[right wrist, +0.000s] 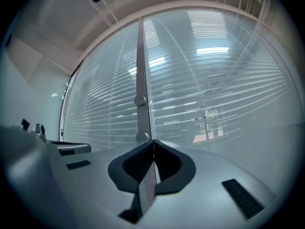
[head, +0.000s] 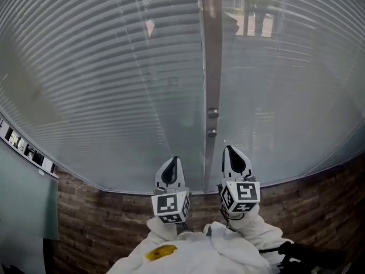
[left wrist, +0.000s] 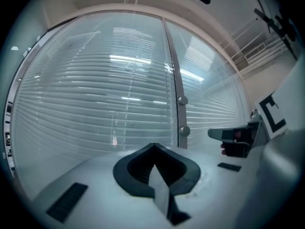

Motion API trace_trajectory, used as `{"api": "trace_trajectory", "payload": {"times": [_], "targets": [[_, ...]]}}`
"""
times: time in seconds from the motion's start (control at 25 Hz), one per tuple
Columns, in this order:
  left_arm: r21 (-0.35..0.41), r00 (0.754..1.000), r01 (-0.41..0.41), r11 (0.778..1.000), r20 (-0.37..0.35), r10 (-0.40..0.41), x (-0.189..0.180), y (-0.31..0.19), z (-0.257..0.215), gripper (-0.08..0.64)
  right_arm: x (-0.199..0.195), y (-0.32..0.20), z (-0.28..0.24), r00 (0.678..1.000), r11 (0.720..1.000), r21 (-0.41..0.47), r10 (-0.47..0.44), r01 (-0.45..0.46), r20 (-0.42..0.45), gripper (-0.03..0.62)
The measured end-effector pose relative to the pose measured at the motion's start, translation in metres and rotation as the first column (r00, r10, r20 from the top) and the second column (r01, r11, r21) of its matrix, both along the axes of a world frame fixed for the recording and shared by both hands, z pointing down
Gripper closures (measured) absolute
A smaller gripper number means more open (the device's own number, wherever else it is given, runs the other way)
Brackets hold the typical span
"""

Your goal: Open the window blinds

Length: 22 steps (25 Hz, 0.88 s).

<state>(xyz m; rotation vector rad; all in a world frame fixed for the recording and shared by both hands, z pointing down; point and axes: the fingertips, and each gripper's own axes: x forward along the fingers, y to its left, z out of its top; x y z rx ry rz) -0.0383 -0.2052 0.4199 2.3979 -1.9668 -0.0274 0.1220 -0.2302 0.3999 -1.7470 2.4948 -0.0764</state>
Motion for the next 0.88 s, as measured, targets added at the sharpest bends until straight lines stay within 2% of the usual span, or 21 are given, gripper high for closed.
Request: {"api": "trace_trajectory", "payload": {"times": [0.16,0.28,0.36,0.4,0.44,0.48,0.52,0.56,0.64,0.68,0.72,0.88], "targets": [[-0.006,1.0,-0.014,1.0,0.015,0.014,-0.002,-0.022,0.003,0.56,-0.005,-0.02,0.005,1.0,1.0,0.002,0.004,-0.004,-0.01,0.58],[-0.003,0.999,-0.031,1.0,0.029,0.031,-0.006,-0.03,-0.001,0.56,-0.011,-0.023,-0.005,0.997,0.999,0.042,0.019,-0.016,-0.068,0.58],[0.01,0.998,-0.047,0.999,0.035,0.047,-0.01,-0.031,-0.005,0.56,-0.015,-0.021,-0.027,0.985,0.992,0.125,0.035,-0.014,-0.167,0.579],[0.011,0.998,-0.055,0.998,0.036,0.055,-0.012,-0.031,-0.005,0.56,-0.018,-0.02,-0.04,0.97,0.985,0.172,0.046,-0.004,-0.24,0.572],[0.011,0.997,-0.063,0.998,0.034,0.063,-0.013,-0.032,-0.005,0.56,-0.021,-0.019,-0.053,0.943,0.978,0.208,0.058,0.012,-0.327,0.535],[0.011,0.997,-0.073,0.997,0.03,0.072,-0.015,-0.033,-0.005,0.56,-0.026,-0.019,-0.064,0.903,0.972,0.232,0.074,0.029,-0.424,0.493],[0.01,0.996,-0.083,0.997,0.027,0.082,-0.016,-0.033,-0.005,0.56,-0.031,-0.019,-0.072,0.848,0.967,0.251,0.096,0.045,-0.522,0.488],[0.008,0.995,-0.092,0.996,0.025,0.092,-0.017,-0.031,-0.004,0.56,-0.036,-0.019,-0.078,0.78,0.961,0.271,0.124,0.061,-0.613,0.486],[0.004,0.994,-0.109,0.994,0.024,0.109,-0.018,-0.027,-0.001,0.56,-0.048,-0.021,-0.085,0.619,0.948,0.304,0.183,0.095,-0.764,0.482],[0.002,0.993,-0.116,0.993,0.022,0.116,-0.019,-0.025,0.0,0.56,-0.054,-0.022,-0.086,0.54,0.944,0.309,0.202,0.114,-0.817,0.47],[0.001,0.992,-0.121,0.993,0.019,0.121,-0.02,-0.024,0.001,0.56,-0.059,-0.024,-0.087,0.474,0.943,0.305,0.211,0.13,-0.855,0.456],[0.005,0.991,-0.131,0.991,0.01,0.131,-0.025,-0.02,0.0,0.56,-0.069,-0.034,-0.09,0.288,0.951,0.27,0.22,0.149,-0.932,0.421]]}}
